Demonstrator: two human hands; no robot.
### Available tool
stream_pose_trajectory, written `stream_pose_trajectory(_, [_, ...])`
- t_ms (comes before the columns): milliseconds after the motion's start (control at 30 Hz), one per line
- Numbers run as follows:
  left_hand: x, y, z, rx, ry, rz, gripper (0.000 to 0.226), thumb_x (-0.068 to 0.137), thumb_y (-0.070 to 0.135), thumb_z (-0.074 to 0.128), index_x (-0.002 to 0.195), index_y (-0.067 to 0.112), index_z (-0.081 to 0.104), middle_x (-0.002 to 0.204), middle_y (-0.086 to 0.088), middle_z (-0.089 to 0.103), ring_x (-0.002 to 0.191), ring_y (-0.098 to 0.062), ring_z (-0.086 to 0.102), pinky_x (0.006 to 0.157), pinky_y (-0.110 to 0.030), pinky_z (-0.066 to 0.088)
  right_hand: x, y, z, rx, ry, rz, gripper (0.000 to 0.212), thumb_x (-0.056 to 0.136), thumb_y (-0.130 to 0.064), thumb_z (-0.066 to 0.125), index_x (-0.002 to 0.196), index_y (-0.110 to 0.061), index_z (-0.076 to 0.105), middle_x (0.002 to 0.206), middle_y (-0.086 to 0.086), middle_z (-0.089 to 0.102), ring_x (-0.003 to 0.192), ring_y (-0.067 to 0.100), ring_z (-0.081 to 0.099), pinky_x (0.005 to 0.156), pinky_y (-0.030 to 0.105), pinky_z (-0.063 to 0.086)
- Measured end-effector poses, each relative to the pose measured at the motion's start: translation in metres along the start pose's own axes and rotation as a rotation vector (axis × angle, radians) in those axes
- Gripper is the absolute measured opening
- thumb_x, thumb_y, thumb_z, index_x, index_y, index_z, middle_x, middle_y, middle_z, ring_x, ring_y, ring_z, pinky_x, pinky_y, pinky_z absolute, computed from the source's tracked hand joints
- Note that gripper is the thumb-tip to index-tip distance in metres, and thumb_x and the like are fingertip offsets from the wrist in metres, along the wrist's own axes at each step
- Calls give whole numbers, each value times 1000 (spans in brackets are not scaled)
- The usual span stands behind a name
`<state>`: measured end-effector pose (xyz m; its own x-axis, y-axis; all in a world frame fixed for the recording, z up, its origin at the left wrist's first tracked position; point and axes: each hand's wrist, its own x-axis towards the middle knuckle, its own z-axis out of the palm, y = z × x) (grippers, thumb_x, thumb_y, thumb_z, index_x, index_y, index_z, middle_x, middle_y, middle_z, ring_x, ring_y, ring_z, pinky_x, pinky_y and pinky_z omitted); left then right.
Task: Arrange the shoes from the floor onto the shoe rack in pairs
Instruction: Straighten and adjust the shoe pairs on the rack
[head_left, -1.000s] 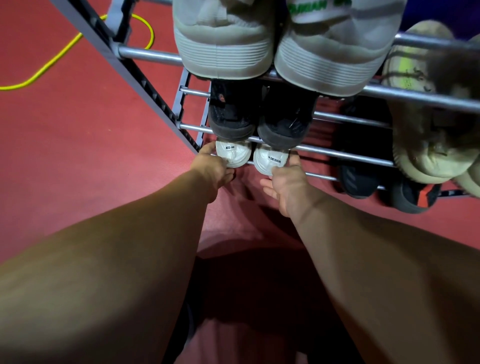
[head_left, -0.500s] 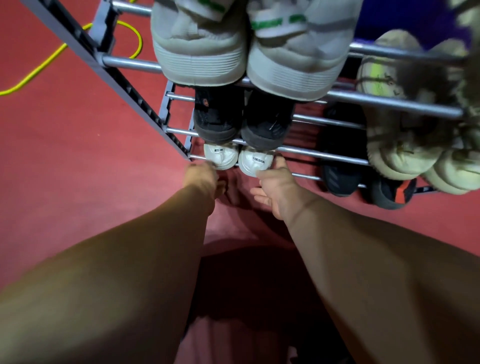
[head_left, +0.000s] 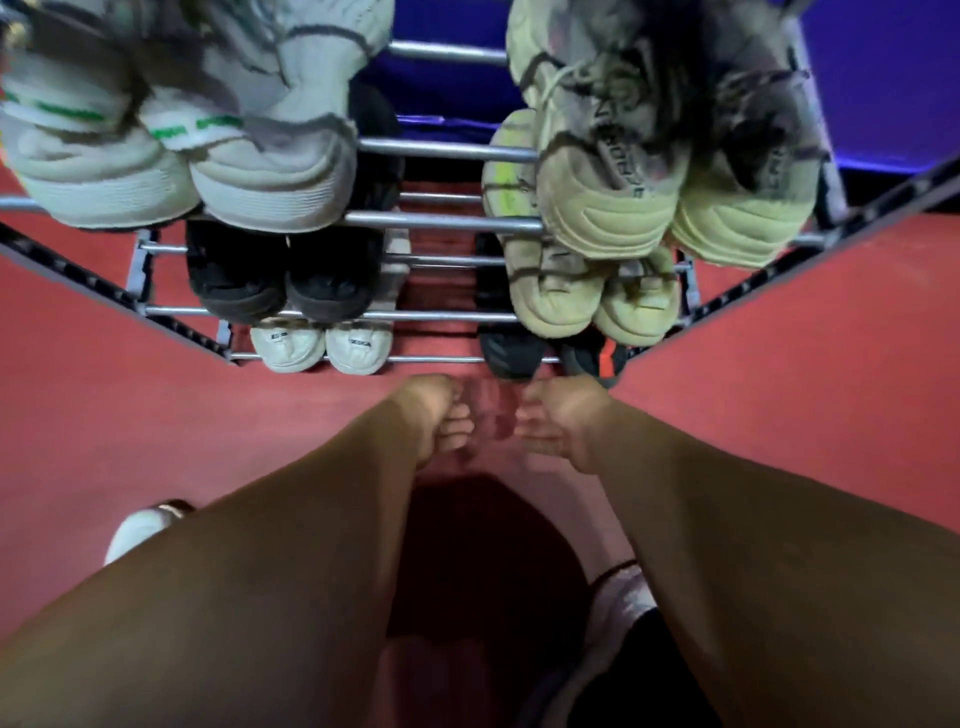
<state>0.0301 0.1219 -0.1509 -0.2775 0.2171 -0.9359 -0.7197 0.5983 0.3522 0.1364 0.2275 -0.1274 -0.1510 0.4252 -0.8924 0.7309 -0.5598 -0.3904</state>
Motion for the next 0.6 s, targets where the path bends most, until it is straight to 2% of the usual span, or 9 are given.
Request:
stream_pose_trajectory(100, [6, 3, 35, -14, -64, 4, 21, 100, 29, 52, 116, 15, 57, 111, -7, 57, 87, -21, 60, 89, -41, 54, 4, 7, -30, 72, 44, 35, 18, 103, -18, 47, 89, -16, 57, 68, 2, 56, 42, 15, 54, 62, 35, 54])
stream_pose_trajectory(133, [7, 4, 44, -31, -76, 7, 26, 99, 29, 56, 121, 16, 55, 114, -6, 55, 92, -21, 58, 90, -40, 52, 7, 8, -37, 98, 47, 39, 18, 103, -18, 47, 88, -16, 56, 68, 1, 57, 44, 15, 55, 66, 36, 56])
stream_pose_trajectory(233, [11, 7, 64, -118, -102, 17, 31, 98, 28, 59, 127, 21, 51, 114, -1, 53, 98, -20, 53, 88, -37, 48, 13, 7, -48, 156, 23, 47, 13, 104, -21, 49, 104, -13, 60, 84, 4, 65, 78, 23, 67, 94, 44, 57])
stream_pose_trajectory(333, [18, 10, 74, -261, -121, 4, 37, 100, 23, 58, 134, 13, 51, 128, -5, 54, 113, -23, 59, 90, -36, 51, 14, 8, -53, 152, -4, 51, 17, 106, -20, 47, 97, -13, 60, 84, 4, 63, 87, 27, 67, 96, 44, 56])
stream_pose_trajectory(467, [27, 11, 76, -326, -7, 10, 17, 101, 14, 55, 116, 8, 61, 95, -9, 64, 82, -16, 65, 86, -34, 57, 13, 14, -60, 141, 12, 58, 15, 106, -20, 49, 102, -11, 60, 86, 7, 65, 69, 24, 65, 69, 37, 56])
stream_pose_trajectory(533, [25, 14, 72, -305, 33, 17, 14, 102, 7, 51, 110, 5, 61, 86, -9, 64, 72, -16, 61, 82, -35, 60, 13, 15, -62, 126, 19, 60, 13, 105, -20, 50, 106, -12, 60, 86, 7, 66, 64, 22, 63, 66, 35, 55])
stream_pose_trajectory(600, [14, 17, 67, -223, 58, 22, 15, 102, 5, 46, 109, 3, 59, 82, -11, 64, 68, -16, 60, 76, -35, 60, 9, 12, -63, 89, 9, 47, 16, 104, -22, 50, 111, -12, 61, 85, 5, 66, 66, 21, 64, 71, 35, 57])
